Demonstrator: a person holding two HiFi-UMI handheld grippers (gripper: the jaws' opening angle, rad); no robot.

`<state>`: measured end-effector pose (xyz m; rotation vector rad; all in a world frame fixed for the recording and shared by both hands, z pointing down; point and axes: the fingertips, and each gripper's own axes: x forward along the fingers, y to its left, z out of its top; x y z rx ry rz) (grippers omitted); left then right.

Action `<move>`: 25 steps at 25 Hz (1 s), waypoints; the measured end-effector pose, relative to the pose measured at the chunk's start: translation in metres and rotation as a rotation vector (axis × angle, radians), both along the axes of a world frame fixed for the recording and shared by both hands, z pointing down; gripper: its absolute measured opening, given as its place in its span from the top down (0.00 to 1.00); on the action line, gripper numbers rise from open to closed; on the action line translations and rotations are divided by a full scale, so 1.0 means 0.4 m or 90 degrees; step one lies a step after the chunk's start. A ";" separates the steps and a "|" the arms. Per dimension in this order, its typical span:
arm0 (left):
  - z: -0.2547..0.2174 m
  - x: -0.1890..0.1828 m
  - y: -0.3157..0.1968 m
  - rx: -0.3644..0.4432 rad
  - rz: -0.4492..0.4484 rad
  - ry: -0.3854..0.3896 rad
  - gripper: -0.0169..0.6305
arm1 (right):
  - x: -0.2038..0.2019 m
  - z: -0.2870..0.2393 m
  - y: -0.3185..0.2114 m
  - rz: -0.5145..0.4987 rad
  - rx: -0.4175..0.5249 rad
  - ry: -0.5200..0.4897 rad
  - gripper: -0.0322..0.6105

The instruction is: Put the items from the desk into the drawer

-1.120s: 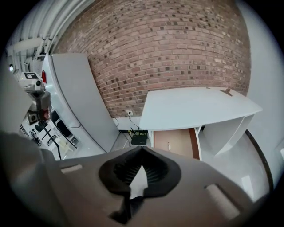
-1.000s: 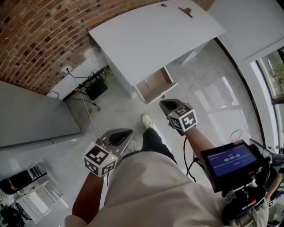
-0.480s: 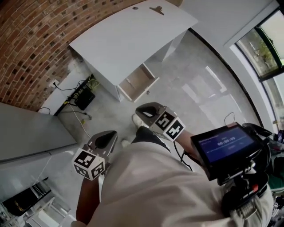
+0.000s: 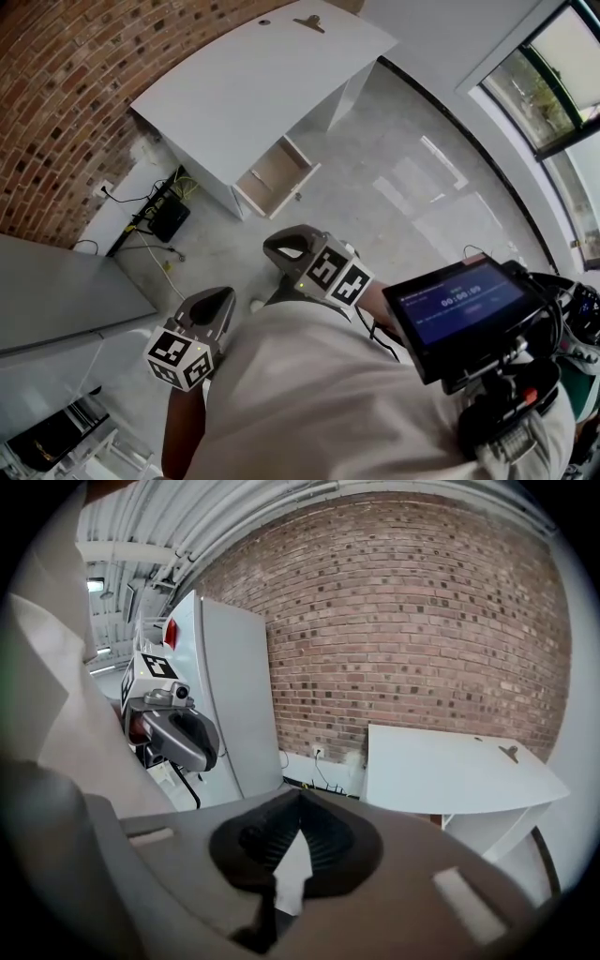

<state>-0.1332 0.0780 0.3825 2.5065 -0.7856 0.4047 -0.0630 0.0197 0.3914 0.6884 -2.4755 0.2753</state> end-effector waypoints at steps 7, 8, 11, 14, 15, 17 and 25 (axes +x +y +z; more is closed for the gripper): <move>0.008 -0.008 0.023 -0.001 -0.008 0.002 0.96 | -0.019 -0.001 0.026 -0.012 0.002 -0.004 0.95; 0.009 -0.010 0.027 -0.001 -0.009 0.002 0.96 | -0.021 -0.001 0.029 -0.014 0.002 -0.003 0.95; 0.001 -0.016 0.019 -0.004 -0.015 0.004 0.96 | -0.027 -0.008 0.023 -0.019 -0.002 -0.002 0.95; -0.002 -0.020 0.017 -0.006 -0.015 0.005 0.96 | -0.031 -0.009 0.022 -0.022 -0.005 0.001 0.95; -0.002 -0.021 0.017 -0.006 -0.014 0.005 0.96 | -0.032 -0.008 0.023 -0.023 -0.007 0.003 0.95; -0.001 -0.021 0.017 -0.007 -0.014 0.006 0.96 | -0.033 -0.007 0.025 -0.026 -0.007 0.006 0.95; 0.003 -0.022 0.013 -0.006 -0.010 0.006 0.96 | -0.036 -0.006 0.023 -0.027 0.000 0.009 0.95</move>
